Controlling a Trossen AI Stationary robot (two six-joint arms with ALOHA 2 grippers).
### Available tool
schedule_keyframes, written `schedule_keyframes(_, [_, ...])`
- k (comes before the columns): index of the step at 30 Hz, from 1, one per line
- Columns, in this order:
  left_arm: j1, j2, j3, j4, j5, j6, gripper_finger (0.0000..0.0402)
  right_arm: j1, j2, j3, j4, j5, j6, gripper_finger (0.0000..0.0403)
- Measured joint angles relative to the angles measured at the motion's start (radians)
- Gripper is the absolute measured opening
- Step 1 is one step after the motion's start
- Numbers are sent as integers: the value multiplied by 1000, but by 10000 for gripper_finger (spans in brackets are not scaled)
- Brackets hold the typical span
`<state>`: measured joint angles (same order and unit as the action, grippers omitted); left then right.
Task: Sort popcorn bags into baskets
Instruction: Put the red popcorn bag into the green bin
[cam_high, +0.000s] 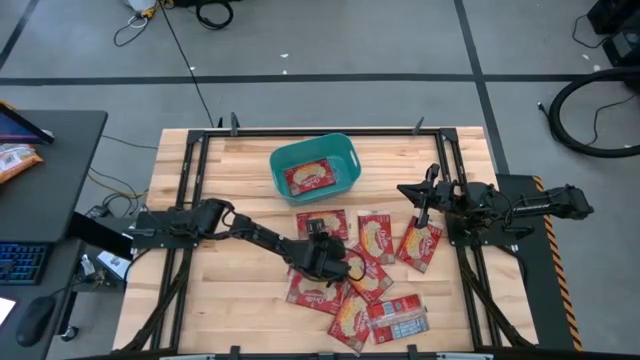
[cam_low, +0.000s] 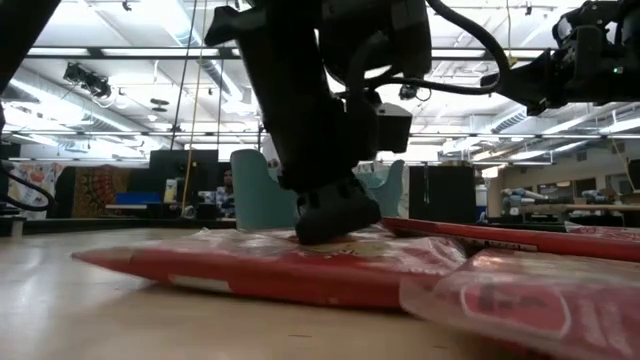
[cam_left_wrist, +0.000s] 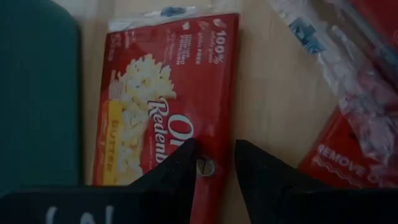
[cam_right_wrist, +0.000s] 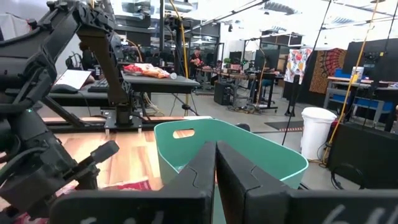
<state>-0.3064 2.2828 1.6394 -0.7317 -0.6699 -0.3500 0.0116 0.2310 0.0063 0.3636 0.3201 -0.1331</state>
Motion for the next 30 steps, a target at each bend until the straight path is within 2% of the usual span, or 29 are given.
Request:
schedule_keyframes(5, [3,4,0,-24,4,4,94,0,2,0,9,0,0,20])
schedule_keyframes(12, [8,5,-1,-30,8,15,11,0,2,0,9,0,0,20])
schedule_keyframes(18, [5,-45,-6,-55,-12,46,5,0,2,0,9,0,0,20])
schedule_keyframes(30, [16,-270,9,-54,-73,22,2,0,2,0,9,0,0,20])
